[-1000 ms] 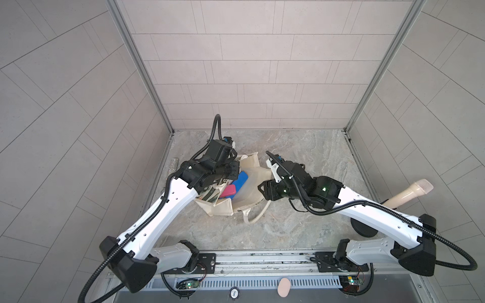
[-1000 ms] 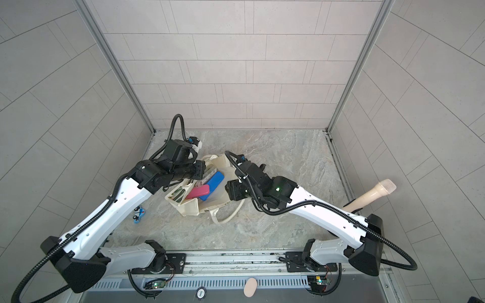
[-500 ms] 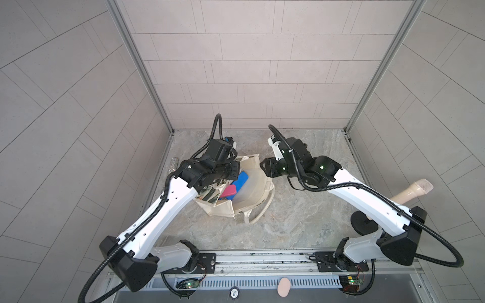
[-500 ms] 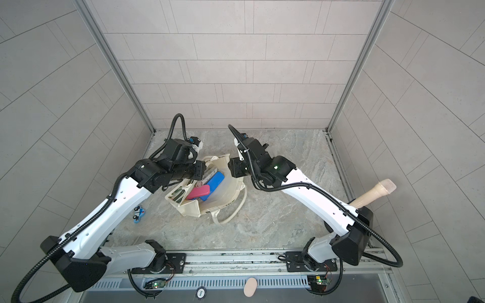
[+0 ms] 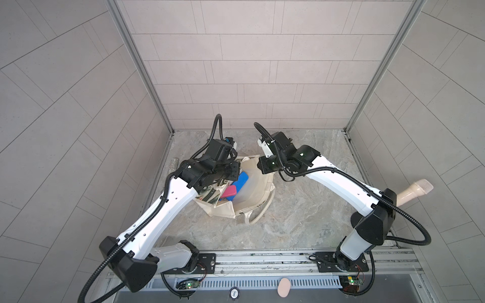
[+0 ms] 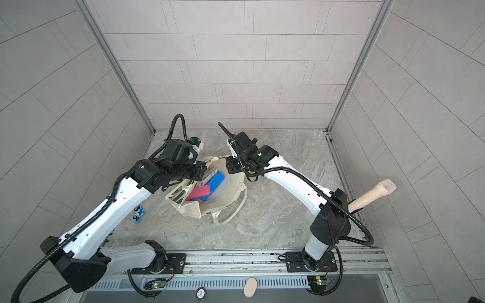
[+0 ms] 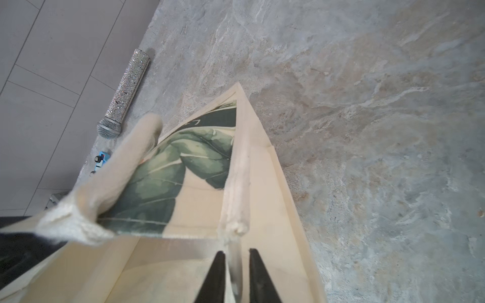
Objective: Take out the compass set from the canvas bag
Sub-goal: Adjust the canvas bag at the center of the board.
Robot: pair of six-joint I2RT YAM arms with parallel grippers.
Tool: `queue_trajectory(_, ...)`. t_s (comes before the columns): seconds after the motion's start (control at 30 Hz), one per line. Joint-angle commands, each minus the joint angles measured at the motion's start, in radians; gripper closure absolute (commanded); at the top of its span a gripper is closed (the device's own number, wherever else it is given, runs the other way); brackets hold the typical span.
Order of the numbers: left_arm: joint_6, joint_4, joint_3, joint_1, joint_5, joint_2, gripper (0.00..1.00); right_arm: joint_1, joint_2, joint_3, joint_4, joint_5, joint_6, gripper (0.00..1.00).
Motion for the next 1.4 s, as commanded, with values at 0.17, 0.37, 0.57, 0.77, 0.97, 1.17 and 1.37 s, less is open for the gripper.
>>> queue_trajectory(0.17, 0.000, -0.016, 0.033, -0.005, 0.003, -0.037, 0.87, -0.003, -0.013, -0.006, 0.034, -0.010, 0.032, 1.00)
queue_trajectory(0.37, -0.006, -0.057, 0.035, -0.005, -0.037, -0.056, 0.41, -0.006, -0.012, 0.010, 0.035, -0.018, 0.045, 1.00)
queue_trajectory(0.57, -0.049, -0.189, 0.044, -0.018, -0.150, -0.076, 0.54, -0.011, -0.005, 0.025, 0.038, -0.020, 0.049, 1.00)
queue_trajectory(0.77, -0.054, -0.214, 0.011, -0.041, -0.161, -0.122, 0.57, -0.017, 0.003, 0.028, 0.052, -0.026, 0.063, 1.00)
queue_trajectory(0.97, -0.040, -0.209, 0.001, -0.048, -0.105, -0.108, 0.63, -0.019, 0.009, 0.035, 0.052, -0.041, 0.062, 1.00)
queue_trajectory(1.17, -0.031, -0.183, -0.002, -0.062, -0.077, -0.077, 0.61, -0.019, 0.002, 0.019, 0.055, -0.048, 0.063, 1.00)
queue_trajectory(1.37, -0.025, -0.193, 0.004, -0.065, -0.080, -0.041, 0.82, -0.019, -0.010, -0.001, 0.067, -0.052, 0.067, 1.00)
